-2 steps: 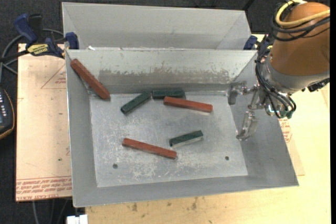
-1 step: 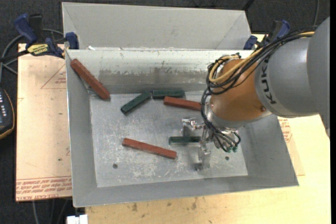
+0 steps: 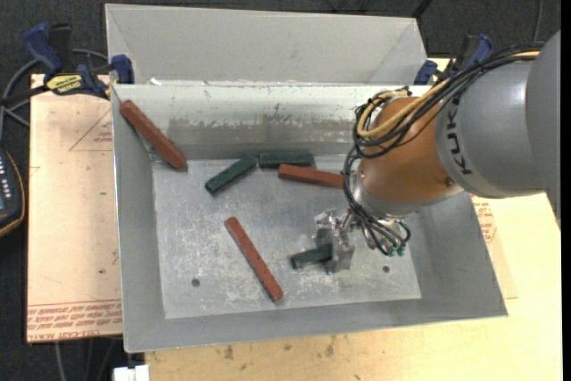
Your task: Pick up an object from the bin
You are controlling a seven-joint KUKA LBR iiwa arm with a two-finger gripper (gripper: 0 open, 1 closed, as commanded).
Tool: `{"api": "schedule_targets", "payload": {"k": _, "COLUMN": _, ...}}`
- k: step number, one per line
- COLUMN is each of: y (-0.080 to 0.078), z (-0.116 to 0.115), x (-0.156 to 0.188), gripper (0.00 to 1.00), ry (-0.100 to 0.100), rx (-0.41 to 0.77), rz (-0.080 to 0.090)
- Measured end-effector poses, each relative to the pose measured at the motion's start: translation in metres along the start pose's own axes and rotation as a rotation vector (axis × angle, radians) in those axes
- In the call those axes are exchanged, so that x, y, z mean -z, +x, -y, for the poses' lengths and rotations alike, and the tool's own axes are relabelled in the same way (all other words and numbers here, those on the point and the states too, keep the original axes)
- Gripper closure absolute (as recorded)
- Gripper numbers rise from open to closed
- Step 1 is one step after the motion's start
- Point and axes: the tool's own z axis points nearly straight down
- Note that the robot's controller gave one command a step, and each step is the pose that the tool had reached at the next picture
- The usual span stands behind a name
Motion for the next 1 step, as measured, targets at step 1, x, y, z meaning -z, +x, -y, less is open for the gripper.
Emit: {"api": "schedule_targets", "payload": {"k": 1, "y": 0.0061, "z": -0.0075, "x": 0.1455, "gripper": 1.0, "ry": 0.002, "rx": 0.012, "rz": 0.009}}
